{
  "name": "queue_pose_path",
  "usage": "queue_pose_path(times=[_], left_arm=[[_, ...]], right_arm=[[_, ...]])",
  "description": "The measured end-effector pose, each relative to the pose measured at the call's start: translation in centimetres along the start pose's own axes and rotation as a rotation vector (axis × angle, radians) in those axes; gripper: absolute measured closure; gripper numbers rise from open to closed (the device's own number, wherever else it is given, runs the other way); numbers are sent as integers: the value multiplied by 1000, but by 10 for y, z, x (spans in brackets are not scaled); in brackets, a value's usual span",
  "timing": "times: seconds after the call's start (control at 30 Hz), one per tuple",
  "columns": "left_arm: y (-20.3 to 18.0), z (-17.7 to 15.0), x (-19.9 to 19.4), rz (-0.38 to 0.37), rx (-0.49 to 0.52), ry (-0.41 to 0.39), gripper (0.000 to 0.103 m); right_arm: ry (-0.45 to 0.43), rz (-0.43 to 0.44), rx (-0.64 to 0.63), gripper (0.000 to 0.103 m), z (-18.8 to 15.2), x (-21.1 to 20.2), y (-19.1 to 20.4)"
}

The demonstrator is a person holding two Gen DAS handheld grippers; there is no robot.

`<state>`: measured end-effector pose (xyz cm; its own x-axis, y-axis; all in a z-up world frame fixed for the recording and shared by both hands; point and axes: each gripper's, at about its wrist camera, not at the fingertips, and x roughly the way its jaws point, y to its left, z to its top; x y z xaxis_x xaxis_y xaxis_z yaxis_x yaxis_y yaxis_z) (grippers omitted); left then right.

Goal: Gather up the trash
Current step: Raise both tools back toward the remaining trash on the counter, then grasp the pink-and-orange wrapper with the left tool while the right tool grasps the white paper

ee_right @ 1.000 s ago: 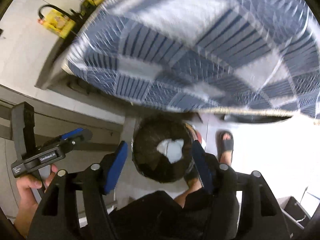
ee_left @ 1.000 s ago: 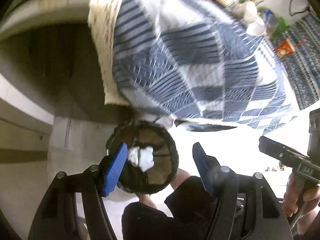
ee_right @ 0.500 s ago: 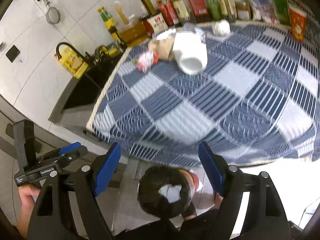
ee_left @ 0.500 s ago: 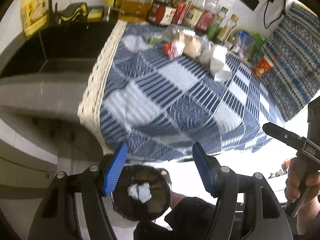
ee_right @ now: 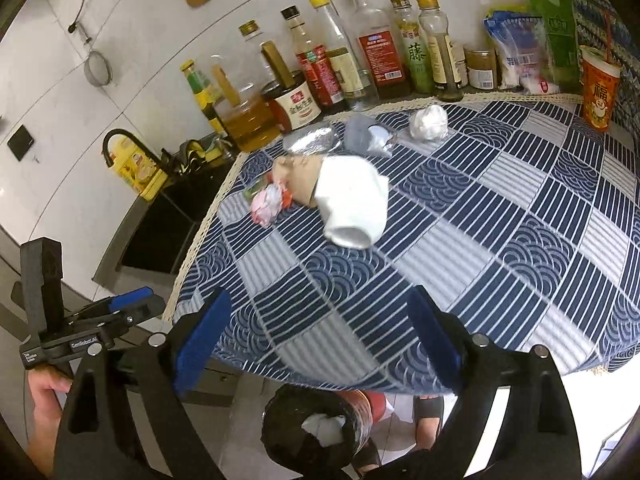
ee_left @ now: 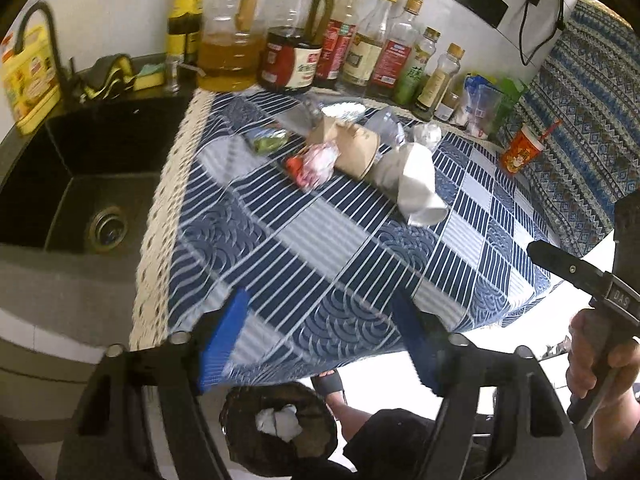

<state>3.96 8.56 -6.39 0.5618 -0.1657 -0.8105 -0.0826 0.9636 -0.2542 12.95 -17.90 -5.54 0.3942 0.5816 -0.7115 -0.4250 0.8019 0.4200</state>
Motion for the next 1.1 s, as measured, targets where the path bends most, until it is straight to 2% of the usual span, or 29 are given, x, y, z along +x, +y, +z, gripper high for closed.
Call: queue_pose_path(times=[0.13,0.23,0.33,0.7,1.1], left_arm=[[-8,25,9,5,17,-10,24],[-12,41,15,22,25,-17,12],[-15,54,21,32,25,-22,7],[-11,88,69,69,17,25,7],[-2,110,116,54,41,92,8]], right_arm=[[5,9,-6,7,15,8,-6],[15,13,-11,5,27,17,-11],[34,21,-14,5,38,28,-15],[109,32,-7,5,58,75,-30],[194,71,32,5,66,126,-49]])
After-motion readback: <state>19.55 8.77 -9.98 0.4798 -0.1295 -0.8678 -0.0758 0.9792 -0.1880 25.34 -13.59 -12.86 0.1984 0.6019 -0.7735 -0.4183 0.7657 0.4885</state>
